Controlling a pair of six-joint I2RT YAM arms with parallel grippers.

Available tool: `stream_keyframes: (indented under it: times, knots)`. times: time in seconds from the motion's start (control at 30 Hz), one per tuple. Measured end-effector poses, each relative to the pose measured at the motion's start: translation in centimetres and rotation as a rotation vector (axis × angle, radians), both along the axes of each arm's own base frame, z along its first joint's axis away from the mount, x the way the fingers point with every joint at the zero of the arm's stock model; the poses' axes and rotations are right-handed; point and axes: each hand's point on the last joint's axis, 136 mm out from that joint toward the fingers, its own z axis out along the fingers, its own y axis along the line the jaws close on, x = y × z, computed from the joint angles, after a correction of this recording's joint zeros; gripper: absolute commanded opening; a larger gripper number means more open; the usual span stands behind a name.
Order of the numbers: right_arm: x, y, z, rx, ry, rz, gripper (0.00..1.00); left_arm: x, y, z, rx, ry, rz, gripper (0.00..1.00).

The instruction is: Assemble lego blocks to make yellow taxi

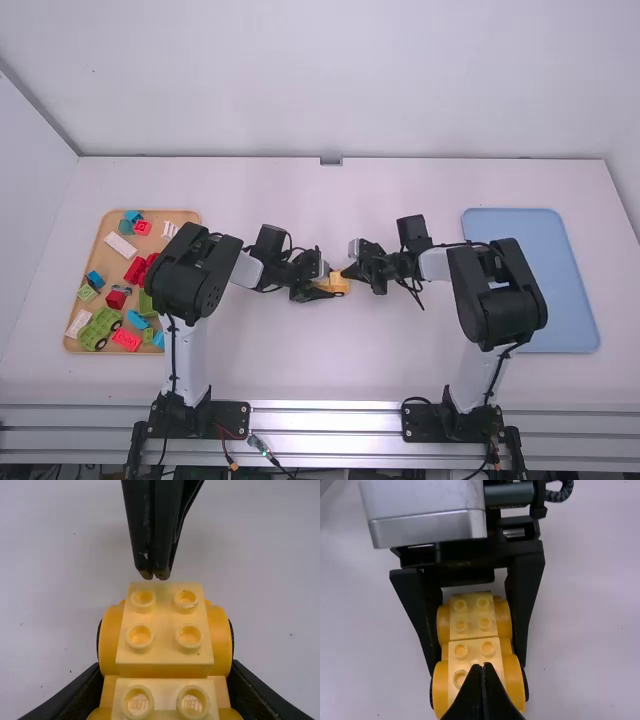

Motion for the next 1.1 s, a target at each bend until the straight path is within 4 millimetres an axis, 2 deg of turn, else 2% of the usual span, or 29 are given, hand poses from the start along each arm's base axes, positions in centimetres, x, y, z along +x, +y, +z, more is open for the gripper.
stream_keyframes:
  times: [0.1,0.77,0.93,1.03,1.07,1.1]
  knots:
    - [-0.6,0.3,-0.7,-0.046,0.01,0.01,0.0,-0.1,0.0,0.0,-0.001,0.002,-0.001,0.09]
    - [0.0,0.8,-1.4,-0.257,-0.04,-0.013,0.0,0.3,0.3,0.0,0.008,-0.005,0.015,0.08]
    - [0.5,1.1,-1.1,-0.233,-0.082,-0.006,0.0,0.5,0.4,0.0,0.013,-0.006,0.022,0.08]
    - [0.4,1.1,-0.3,-0.161,-0.084,0.003,0.0,0.5,0.3,0.0,0.012,-0.005,0.023,0.09]
    - [0.3,1.1,0.2,-0.126,-0.083,0.014,0.02,0.4,0.3,0.0,0.012,-0.005,0.018,0.1]
    - [0.3,1.1,0.6,-0.106,-0.083,0.017,0.1,0.3,0.2,0.0,0.012,-0.005,0.016,0.11]
